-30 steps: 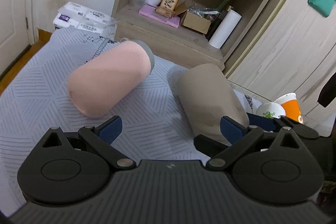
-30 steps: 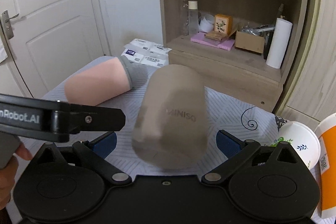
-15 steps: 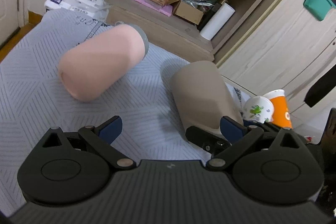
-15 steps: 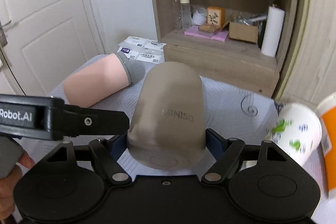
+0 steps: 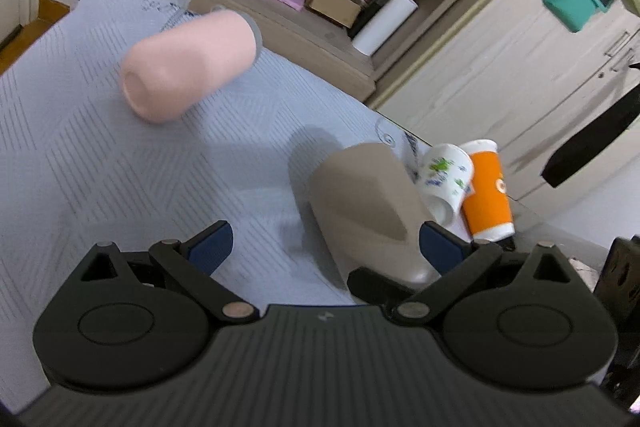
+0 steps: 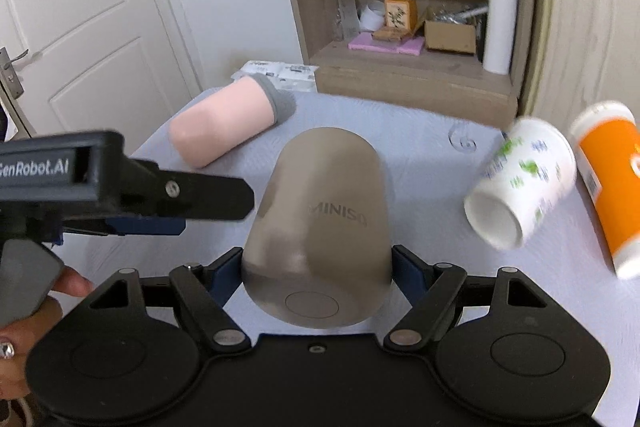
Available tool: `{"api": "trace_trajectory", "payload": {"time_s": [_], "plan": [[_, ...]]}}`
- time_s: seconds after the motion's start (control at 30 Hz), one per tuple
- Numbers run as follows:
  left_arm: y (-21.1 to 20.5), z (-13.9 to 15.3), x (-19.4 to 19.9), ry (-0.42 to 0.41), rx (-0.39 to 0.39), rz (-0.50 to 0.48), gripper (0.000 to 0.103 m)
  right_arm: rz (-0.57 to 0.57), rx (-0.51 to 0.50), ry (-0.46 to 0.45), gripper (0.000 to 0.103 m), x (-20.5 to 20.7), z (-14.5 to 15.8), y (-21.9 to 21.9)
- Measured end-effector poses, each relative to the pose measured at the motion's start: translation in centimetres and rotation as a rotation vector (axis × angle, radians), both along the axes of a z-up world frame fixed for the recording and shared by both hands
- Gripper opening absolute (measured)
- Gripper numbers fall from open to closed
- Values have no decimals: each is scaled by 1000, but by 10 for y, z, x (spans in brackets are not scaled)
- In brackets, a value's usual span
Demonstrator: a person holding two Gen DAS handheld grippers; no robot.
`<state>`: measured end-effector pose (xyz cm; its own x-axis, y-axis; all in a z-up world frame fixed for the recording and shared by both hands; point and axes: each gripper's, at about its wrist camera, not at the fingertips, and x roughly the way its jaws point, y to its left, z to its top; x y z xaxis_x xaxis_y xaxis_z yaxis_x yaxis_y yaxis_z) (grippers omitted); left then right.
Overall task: Flip cup upright
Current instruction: 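Lift and rotate the tumbler upright with the right tool while the left tool steadies it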
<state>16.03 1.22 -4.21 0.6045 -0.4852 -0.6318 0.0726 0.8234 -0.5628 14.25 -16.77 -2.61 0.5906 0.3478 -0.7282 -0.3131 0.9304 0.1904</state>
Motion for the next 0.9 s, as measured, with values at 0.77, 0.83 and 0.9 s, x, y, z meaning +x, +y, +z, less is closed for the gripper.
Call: {"api": "trace_trajectory", "payload": {"time_s": [0.77,0.83,0.9], "plan": [[-34,-34,-2,151,-138,-178,100,28,164,175,84,-33,-16,-31],[-36,-38,3,168,-138,-189,100,47,175,171,86,-32,-14,-34],[-35,-38,6,174,-137,-203,100,67,168,160,89,-29,-8,-35]]}}
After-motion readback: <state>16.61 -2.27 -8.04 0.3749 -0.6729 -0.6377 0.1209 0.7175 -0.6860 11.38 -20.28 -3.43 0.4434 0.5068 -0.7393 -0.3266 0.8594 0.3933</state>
